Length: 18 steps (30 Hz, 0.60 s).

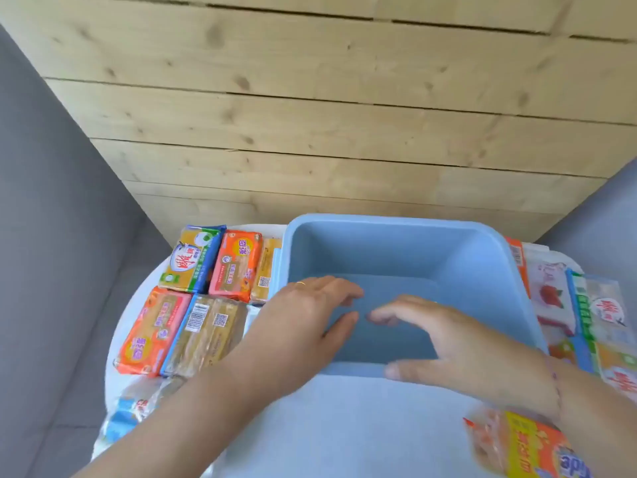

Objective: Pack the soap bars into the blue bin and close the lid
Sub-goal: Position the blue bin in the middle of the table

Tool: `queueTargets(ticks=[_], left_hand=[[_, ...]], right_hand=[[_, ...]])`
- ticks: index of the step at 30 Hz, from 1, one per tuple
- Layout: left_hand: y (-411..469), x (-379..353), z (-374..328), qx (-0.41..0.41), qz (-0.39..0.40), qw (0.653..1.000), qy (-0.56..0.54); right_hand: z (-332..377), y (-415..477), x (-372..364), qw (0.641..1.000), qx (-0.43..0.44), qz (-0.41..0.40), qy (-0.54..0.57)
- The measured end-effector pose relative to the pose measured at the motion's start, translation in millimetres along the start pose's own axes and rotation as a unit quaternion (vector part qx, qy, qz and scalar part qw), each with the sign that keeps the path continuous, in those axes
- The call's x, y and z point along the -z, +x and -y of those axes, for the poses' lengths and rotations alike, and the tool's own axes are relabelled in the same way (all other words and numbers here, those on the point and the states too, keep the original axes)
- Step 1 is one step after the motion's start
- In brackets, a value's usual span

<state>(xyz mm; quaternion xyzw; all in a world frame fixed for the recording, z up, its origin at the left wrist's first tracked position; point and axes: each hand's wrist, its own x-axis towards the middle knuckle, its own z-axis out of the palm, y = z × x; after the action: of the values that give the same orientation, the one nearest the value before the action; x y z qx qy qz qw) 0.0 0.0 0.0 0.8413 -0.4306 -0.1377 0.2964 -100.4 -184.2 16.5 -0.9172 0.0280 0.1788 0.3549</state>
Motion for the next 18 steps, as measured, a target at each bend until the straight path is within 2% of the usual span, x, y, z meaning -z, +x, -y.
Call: queueTargets(ticks=[2, 4, 7, 9, 11, 14, 18], left_hand=[[0, -9, 5, -0.03, -0.021, 0.999, 0.04], [-2, -17, 10, -0.075, -0.054, 0.993, 0.073], [-10, -24, 10, -0.099, -0.056, 0.988, 0.103], [-11, -20, 12, -0.092, -0.034, 0.99, 0.105], [-20, -23, 8, -0.092, -0.018, 0.987, 0.13], [-36, -30, -5, -0.079, -0.021, 0.985, 0.154], [-55, -46, -20, -0.054, -0.048, 0.983, 0.167]], right_hand=[[-6, 2, -10, 0.999, 0.007, 0.037, -0.031], [-7, 2, -16, 0.995, 0.021, 0.041, -0.089], [-6, -1, -27, 0.986, 0.031, 0.038, -0.159], [-4, -5, -27, 0.971, 0.043, 0.004, -0.236], [-4, -18, -36, 0.958, 0.04, -0.064, -0.276], [-5, -35, -52, 0.946, 0.025, -0.155, -0.283], [-3, -49, -71, 0.938, -0.003, -0.224, -0.264]])
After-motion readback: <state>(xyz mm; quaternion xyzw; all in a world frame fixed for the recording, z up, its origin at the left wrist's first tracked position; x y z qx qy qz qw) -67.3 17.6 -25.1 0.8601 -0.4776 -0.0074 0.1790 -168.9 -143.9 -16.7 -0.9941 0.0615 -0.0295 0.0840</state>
